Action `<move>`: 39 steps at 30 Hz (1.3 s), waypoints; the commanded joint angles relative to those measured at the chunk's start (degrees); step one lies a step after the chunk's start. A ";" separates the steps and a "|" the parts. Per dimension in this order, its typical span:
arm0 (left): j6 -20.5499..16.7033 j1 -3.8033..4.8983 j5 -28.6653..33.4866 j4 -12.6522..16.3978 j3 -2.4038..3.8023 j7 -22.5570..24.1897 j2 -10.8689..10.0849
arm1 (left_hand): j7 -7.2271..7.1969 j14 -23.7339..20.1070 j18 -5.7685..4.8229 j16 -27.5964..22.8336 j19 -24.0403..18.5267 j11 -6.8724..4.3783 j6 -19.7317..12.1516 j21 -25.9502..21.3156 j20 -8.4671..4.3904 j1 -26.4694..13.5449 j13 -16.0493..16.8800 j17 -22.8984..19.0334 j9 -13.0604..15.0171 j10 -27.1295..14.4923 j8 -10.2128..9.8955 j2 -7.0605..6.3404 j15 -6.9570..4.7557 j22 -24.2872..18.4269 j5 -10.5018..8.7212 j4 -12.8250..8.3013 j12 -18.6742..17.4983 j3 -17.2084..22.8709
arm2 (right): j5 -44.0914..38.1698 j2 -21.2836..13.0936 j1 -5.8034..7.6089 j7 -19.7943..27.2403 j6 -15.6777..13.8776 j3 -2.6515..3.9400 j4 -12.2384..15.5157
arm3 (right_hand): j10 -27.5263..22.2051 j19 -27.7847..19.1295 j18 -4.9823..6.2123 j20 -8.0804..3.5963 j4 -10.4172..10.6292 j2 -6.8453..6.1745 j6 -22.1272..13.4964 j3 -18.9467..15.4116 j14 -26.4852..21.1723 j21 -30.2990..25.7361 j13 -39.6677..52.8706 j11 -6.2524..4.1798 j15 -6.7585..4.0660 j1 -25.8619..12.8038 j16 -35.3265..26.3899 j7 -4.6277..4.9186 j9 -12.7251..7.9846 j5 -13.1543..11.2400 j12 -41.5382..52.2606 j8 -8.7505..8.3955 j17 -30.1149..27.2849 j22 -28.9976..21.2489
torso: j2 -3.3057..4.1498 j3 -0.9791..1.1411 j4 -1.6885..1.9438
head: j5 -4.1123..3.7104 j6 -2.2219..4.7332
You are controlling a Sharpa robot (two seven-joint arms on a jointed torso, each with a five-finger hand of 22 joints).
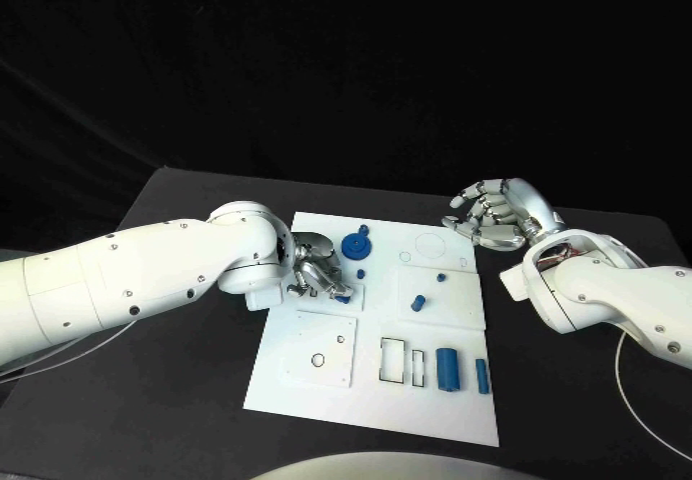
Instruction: Assemble the parts on the task board
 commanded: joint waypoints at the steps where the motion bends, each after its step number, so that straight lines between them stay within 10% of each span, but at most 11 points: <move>1: -1.06 0.01 1.45 0.83 0.15 0.36 -0.56 | -0.05 3.97 -0.41 -0.28 0.08 0.38 0.01 0.40 0.24 -1.15 0.03 7.12 0.33 0.19 0.12 -0.06 0.16 0.07 -0.21 -8.17 -0.41 8.95 | -0.17 0.06 0.00 0.67 0.20 0.00 0.01 | -0.46 -0.29 1.11 0.08 -0.07 -0.69 -0.38 0.27 -0.33 -0.20 -0.04 -0.05 -0.06 -0.09 -0.37 0.05 -0.08 0.06 -0.21 0.33 -0.05 -0.05 | -0.03 0.01 0.00 | 0.13 0.05; 21: -8.63 -0.12 -4.46 4.60 0.36 1.34 -4.62 | -0.22 4.23 -0.57 -0.03 0.77 0.17 0.81 0.93 0.14 -3.28 1.48 7.83 1.54 1.55 0.13 -1.46 0.00 1.20 -0.19 -11.13 0.17 12.64 | 0.09 -0.05 0.00 1.07 0.10 0.00 -0.09 | -0.63 -0.25 1.10 0.12 0.01 -0.74 -0.46 0.36 -0.43 -0.52 -0.53 0.01 -0.01 -0.41 -0.95 0.10 -0.10 0.03 -0.53 0.39 -0.45 -0.33 | -0.14 0.05 0.09 | 0.31 0.21; 39: -9.87 -1.33 -12.34 3.00 -0.73 0.75 -2.92 | -0.45 4.26 -0.62 -0.02 1.01 -0.03 1.56 1.11 0.00 -4.69 1.99 7.87 2.13 2.28 0.30 -1.99 -0.15 1.52 -0.14 -11.88 0.38 14.49 | 0.22 0.15 -0.01 1.19 0.33 0.00 -0.28 | -0.86 -0.26 1.09 0.15 0.01 -0.73 -0.55 0.42 -0.53 -0.71 -0.92 0.05 0.03 -0.56 -1.30 0.13 -0.13 0.03 -0.86 0.41 -0.70 -0.49 | -0.11 0.05 0.03 | 0.49 0.25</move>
